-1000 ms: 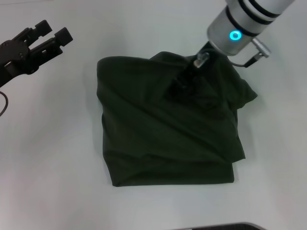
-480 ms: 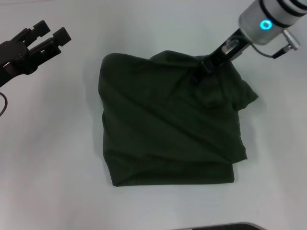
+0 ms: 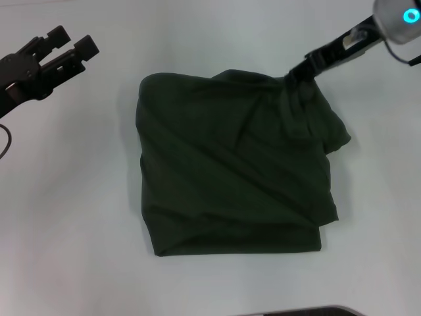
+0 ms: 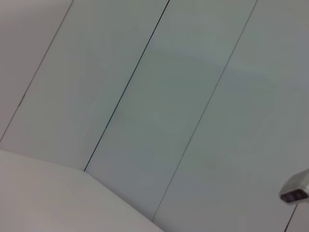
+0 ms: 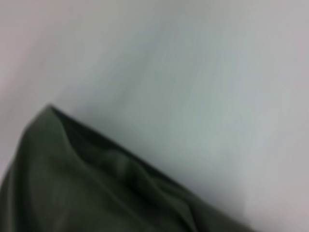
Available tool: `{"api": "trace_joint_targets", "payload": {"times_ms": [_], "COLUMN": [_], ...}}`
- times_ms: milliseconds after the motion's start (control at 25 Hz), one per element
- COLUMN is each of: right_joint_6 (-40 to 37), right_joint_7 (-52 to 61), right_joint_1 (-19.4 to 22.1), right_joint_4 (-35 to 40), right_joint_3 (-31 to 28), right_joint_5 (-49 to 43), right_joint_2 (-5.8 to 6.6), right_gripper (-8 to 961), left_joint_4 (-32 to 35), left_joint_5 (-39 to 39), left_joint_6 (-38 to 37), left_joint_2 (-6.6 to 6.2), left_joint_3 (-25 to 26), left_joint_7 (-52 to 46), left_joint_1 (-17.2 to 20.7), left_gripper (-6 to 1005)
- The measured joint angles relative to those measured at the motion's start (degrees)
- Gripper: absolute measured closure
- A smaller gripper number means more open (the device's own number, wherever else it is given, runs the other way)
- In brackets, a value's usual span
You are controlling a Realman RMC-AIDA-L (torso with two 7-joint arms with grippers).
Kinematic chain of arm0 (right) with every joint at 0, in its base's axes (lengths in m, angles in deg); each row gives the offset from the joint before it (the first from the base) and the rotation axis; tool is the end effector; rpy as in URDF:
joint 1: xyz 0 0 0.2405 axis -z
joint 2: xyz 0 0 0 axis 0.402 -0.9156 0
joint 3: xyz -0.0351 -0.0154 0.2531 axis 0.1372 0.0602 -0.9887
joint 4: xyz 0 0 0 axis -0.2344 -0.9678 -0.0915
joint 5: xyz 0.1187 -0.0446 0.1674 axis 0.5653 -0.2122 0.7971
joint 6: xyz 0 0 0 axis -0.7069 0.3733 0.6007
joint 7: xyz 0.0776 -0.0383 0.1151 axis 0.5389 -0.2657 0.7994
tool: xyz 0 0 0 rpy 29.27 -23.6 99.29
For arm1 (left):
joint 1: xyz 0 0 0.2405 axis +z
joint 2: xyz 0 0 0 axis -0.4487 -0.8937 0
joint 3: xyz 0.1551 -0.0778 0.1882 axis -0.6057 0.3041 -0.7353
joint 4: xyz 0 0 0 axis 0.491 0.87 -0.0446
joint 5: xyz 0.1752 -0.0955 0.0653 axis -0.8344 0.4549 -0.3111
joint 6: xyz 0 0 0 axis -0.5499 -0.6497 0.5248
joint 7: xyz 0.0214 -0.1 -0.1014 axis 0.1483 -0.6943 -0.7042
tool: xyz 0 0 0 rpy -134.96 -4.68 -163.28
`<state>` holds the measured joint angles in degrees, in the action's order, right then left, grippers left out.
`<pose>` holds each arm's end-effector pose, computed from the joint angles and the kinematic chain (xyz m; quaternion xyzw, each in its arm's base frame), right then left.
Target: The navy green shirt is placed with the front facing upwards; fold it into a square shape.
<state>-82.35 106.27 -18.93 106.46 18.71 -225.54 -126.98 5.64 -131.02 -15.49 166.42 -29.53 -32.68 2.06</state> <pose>0.2033 0.3988 0.0338 -0.8508 0.4789 -0.0660 0.2060 -0.2724 0.3106 0.0179 -0.8136 -0.3120 -0.4415 0.2139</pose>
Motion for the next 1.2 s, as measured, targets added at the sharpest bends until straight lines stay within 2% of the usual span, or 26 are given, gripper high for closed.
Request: {"api": "trace_joint_targets", "payload": {"times_ms": [120, 320, 640, 920, 1200], "right_joint_6": [-0.4, -3.0, -7.2, -6.8, -3.5], "right_joint_7": [-2.1, -4.4, -5.0, -4.5, -4.8], "right_joint_1": [1.2, 2.9, 4.2, 4.4, 3.4], "right_joint_4": [0.9, 1.2, 1.6, 0.6, -2.6], "right_joint_3": [-3.1, -4.0, -6.7, -6.9, -6.8], "right_joint_5": [2.9, 8.1, 9.3, 8.9, 9.2], "right_joint_2": [-0.04, 0.3, 0.37, 0.39, -0.44], "right_gripper": [460, 459, 459, 459, 459], "left_joint_4": [0.0, 0.0, 0.0, -0.2, -0.3], "left_joint_5": [0.0, 0.1, 0.4, 0.8, 0.8], "left_joint_6": [0.0, 0.0, 0.1, 0.1, 0.0], "left_joint_2": [0.0, 0.0, 0.0, 0.08, 0.07], "left_joint_3": [0.0, 0.0, 0.0, -0.1, -0.1], "left_joint_7": [0.0, 0.0, -0.1, -0.2, -0.1], "left_joint_1": [0.0, -0.1, -0.8, -1.0, -1.0], "left_gripper": [82, 82, 82, 82, 82]}}
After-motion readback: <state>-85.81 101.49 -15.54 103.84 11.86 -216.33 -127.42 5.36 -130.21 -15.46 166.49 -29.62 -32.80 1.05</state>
